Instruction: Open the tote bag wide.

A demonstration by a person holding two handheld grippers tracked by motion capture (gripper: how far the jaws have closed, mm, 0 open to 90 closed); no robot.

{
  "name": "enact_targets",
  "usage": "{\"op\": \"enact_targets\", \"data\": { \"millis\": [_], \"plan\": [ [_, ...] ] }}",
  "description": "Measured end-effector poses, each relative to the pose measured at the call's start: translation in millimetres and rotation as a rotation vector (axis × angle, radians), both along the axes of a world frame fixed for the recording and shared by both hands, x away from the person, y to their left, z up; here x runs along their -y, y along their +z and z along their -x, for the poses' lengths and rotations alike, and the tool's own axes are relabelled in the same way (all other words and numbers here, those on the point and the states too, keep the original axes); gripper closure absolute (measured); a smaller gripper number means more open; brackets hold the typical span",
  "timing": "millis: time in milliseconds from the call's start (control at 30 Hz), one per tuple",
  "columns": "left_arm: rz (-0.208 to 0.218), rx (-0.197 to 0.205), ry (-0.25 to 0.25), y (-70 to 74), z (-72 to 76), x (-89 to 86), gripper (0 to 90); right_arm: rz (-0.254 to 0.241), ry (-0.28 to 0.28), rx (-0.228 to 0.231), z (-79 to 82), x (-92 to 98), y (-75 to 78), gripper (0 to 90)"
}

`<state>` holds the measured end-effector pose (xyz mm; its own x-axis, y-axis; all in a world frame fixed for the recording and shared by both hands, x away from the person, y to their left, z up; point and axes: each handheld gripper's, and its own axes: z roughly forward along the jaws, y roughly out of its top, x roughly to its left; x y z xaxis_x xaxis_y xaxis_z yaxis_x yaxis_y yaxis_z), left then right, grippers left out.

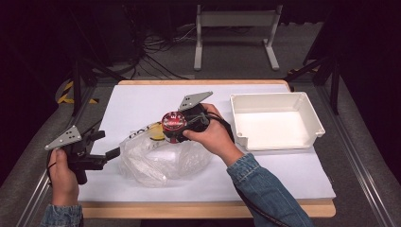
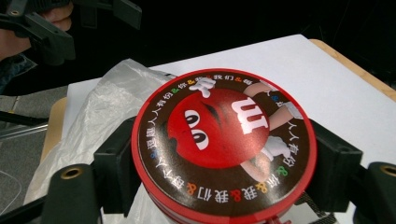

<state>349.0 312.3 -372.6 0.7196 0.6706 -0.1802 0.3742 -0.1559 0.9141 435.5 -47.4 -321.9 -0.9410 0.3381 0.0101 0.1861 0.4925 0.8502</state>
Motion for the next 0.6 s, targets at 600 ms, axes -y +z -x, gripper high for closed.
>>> {"op": "enact_targets", "data": {
  "millis": [600],
  "plan": [
    [-0.015, 0.004, -0.012, 3.8, -0.2, -1.2, 2.1, 0.002, -0.014, 0.038, 1.4, 41.8, 35.9, 24.9]
  ]
}}
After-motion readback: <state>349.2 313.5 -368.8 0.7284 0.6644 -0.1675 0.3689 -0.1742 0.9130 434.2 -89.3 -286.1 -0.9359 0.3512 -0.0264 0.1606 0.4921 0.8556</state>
